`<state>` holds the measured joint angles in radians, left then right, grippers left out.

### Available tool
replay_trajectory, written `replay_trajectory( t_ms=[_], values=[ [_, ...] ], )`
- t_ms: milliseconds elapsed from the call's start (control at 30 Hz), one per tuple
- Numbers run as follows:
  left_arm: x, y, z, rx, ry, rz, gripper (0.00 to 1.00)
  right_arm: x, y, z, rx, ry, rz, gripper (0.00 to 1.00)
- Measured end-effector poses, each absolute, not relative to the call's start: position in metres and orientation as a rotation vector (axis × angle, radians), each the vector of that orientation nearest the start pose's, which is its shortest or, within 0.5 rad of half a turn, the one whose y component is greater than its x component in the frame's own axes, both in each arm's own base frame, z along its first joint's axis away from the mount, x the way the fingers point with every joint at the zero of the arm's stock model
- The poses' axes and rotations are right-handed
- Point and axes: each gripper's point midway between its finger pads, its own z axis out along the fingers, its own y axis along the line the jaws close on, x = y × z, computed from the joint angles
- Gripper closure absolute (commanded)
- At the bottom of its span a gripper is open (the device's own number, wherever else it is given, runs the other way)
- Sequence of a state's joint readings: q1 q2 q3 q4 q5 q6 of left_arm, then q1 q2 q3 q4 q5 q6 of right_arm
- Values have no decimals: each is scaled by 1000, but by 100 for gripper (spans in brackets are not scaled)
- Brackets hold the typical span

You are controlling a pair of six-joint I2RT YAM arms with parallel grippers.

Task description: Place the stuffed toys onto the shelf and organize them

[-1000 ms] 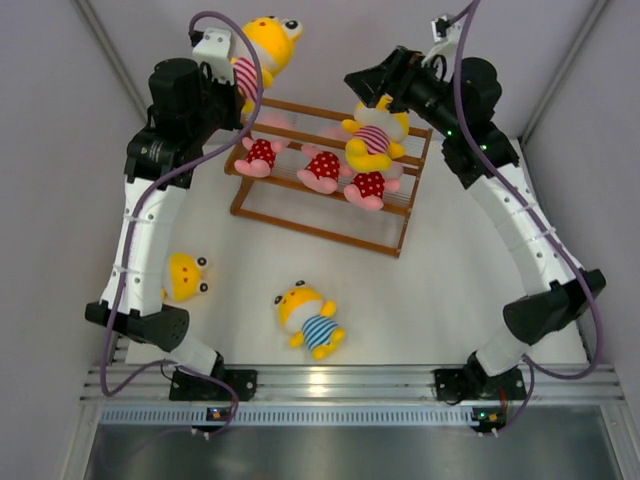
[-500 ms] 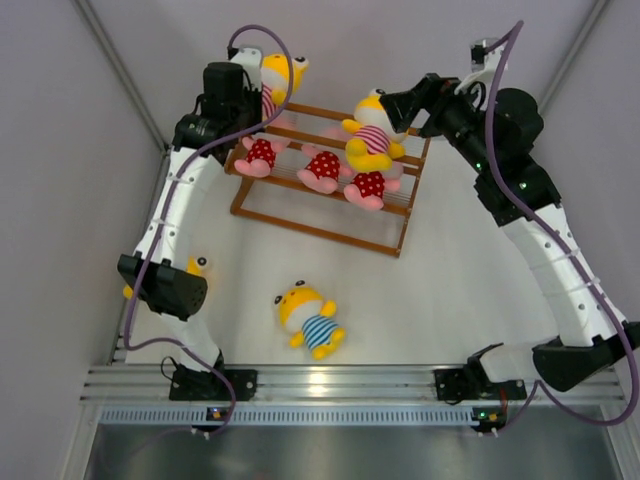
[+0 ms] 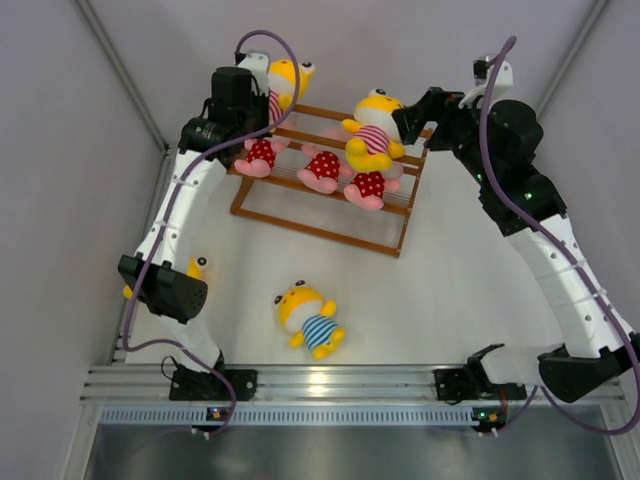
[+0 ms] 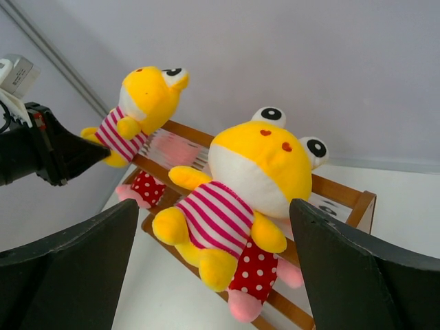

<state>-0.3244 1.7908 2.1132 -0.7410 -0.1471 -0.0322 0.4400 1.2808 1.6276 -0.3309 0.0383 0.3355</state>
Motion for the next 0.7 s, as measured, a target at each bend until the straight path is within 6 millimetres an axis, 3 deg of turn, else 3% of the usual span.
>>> replay_trajectory(
  t_ms=[133, 333, 433, 533, 567, 700],
  values=[
    [480, -143, 367, 210, 1975, -93, 67, 361, 176, 473, -49, 1577, 574, 9],
    [479, -149, 367, 217, 1973, -104, 64, 361, 176, 472, -49, 1578, 574, 9],
    [479, -149, 367, 217, 1972, -104, 58, 361, 176, 473, -50, 1577, 574, 8],
    [478, -150, 368, 221, 1972, -110, 45, 359, 175, 474, -51, 1574, 574, 8],
    [478, -150, 368, 225, 1971, -113, 35, 359, 175, 473, -53, 1575, 572, 8],
    [473, -150, 373, 231, 1961, -123, 27, 355, 173, 473, -62, 1575, 563, 8]
  ],
)
